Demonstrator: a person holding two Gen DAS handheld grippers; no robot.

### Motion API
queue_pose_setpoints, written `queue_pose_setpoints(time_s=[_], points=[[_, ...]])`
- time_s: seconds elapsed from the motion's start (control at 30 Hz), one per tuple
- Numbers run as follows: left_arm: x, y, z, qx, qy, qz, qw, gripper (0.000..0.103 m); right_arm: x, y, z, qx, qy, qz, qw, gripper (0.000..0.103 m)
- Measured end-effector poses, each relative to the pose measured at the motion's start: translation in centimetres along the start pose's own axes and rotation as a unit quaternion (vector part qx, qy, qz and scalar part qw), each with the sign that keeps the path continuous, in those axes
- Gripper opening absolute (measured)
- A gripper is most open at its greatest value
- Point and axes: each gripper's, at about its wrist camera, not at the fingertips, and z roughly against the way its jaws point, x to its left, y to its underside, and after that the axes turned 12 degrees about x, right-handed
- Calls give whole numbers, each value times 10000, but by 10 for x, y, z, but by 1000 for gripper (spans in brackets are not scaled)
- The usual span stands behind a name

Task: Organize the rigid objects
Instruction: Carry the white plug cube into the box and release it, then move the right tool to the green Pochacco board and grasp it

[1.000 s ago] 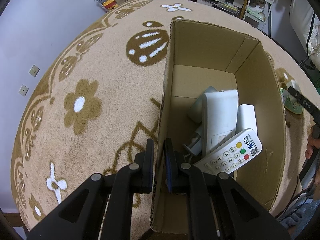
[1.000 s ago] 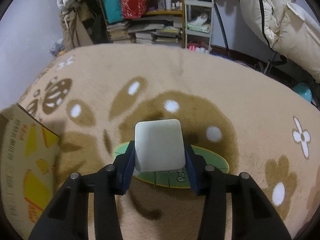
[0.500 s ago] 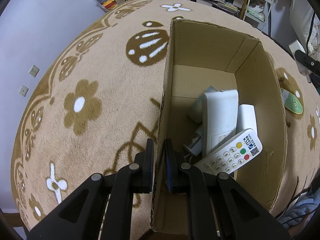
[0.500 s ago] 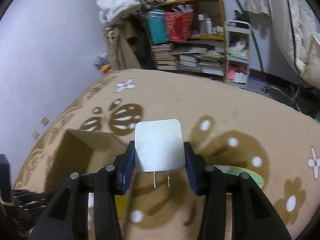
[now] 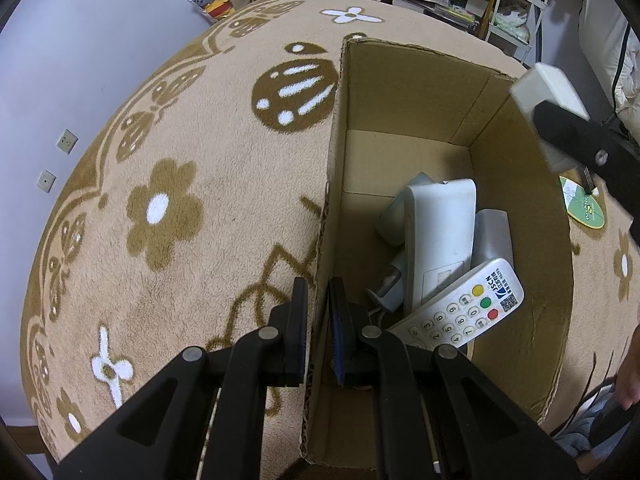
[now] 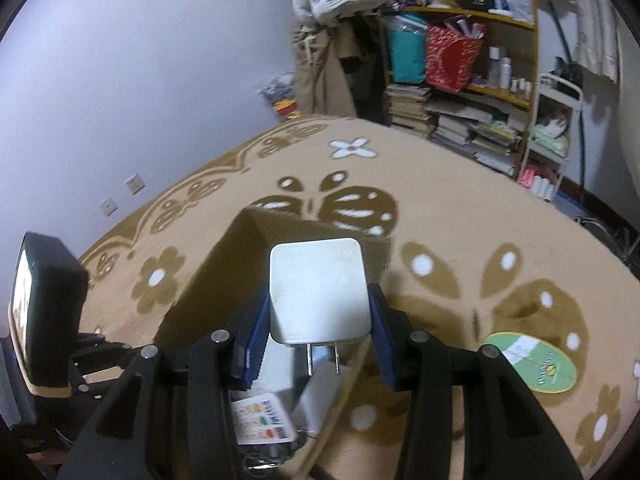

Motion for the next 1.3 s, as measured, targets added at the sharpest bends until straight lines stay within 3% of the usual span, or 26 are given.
queue_pose_setpoints(time_s=[0.37, 0.6, 0.67, 0.7, 0.73, 0.9, 1.0, 1.3], points=[[0, 0, 0, 3, 7, 6, 10000, 11, 19, 12, -24, 536, 19, 325, 9980, 49], [0, 0, -1, 2, 9, 14, 10000, 11, 14, 10, -18, 406, 12, 277, 9988, 50], [1, 0, -1, -1, 25, 13, 10000, 11, 6, 8, -11, 296, 61, 195, 9994, 60], [1, 0, -1, -1, 29, 16, 10000, 11, 2, 7, -9, 248, 125, 147, 9995, 73], [1, 0, -1, 0, 35, 18, 10000, 11, -4, 5, -7, 178, 219, 85, 9996, 79], [1, 0, -1, -2, 45, 30, 10000, 11, -39, -2, 6, 148, 499, -180, 9985, 85], [1, 0, -1, -3, 44, 31, 10000, 11, -63, -3, 14, 37, 824, -350, 9960, 102], [0, 0, -1, -12, -26, -8, 10000, 11, -136, 6, 11, 234, 1445, -943, 9847, 103]])
